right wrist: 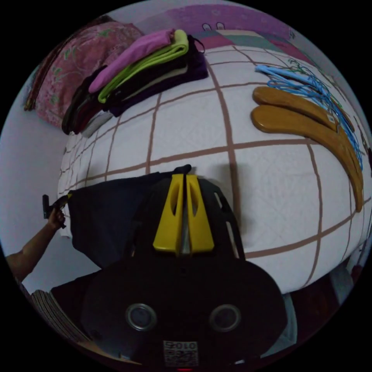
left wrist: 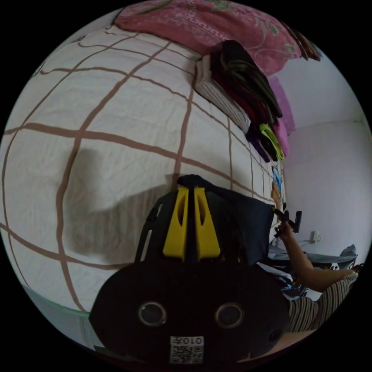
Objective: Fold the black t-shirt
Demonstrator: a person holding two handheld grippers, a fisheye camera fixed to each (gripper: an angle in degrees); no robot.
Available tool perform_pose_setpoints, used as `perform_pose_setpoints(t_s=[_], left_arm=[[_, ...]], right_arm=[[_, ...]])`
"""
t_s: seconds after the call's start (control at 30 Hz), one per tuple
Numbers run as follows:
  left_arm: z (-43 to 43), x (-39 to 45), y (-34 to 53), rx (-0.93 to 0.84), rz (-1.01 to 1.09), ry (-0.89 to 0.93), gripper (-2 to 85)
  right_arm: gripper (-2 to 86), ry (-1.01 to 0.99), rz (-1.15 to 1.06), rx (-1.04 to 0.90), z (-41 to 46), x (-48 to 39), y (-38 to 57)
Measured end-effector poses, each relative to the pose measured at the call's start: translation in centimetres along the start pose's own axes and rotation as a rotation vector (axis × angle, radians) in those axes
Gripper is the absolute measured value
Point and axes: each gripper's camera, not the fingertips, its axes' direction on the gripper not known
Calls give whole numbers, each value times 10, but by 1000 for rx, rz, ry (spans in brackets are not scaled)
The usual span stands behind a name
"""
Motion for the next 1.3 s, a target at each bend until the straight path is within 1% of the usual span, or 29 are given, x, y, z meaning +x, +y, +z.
perform_pose_setpoints(t_s=[0.13, 0.23, 0.3, 0.43, 0.47, 0.53, 0.6, 0.7, 0.8, 0.87, 0.97, 1.03, 1.1, 1.17, 1.23, 1.3], left_arm=[[3, 2, 1, -10, -17, -33, 20], [8, 1, 3, -45, -73, -28, 34], [-1, 1, 6, -15, -96, -24, 48], [-29, 10, 19, 65, -18, -64, 61], [-39, 15, 29, 81, 27, -90, 64], [-45, 23, 46, 48, 107, -109, 68], [-38, 31, 77, -78, 190, -130, 72], [-27, 33, 115, -192, 201, -102, 72], [-24, 31, 139, -190, 153, -48, 68], [-24, 31, 144, -184, 128, -19, 61], [-24, 34, 143, -201, 132, -37, 38], [-24, 36, 139, -222, 137, -93, 21], [-23, 41, 134, -244, 176, -149, 11], [-19, 43, 131, -266, 195, -161, 9], [-16, 42, 131, -287, 191, -153, 11], [-18, 37, 135, -267, 164, -100, 19]], right_arm=[[35, 45, -20, -60, 12, 4, 0], [39, 43, -27, -48, 16, -2, 3], [48, 28, -44, -33, 11, -3, 9], [62, 14, -38, 85, -25, 2, 41], [62, 6, -68, 79, -32, -1, 56], [63, 30, -119, 32, -34, -10, 81], [64, 53, -160, -23, -29, -21, 110], [65, 17, -140, -96, -12, -36, 152], [63, 2, -87, -121, 6, -47, 178], [60, -55, -41, -153, 21, -54, 188], [47, 14, -19, -184, 32, -67, 199], [38, 67, -2, -205, 33, -71, 204], [35, 119, 24, -180, 30, -70, 209], [33, 31, 51, -189, 36, -65, 214], [33, 22, 25, -243, 49, -69, 219], [33, 34, -6, -228, 58, -78, 228]])
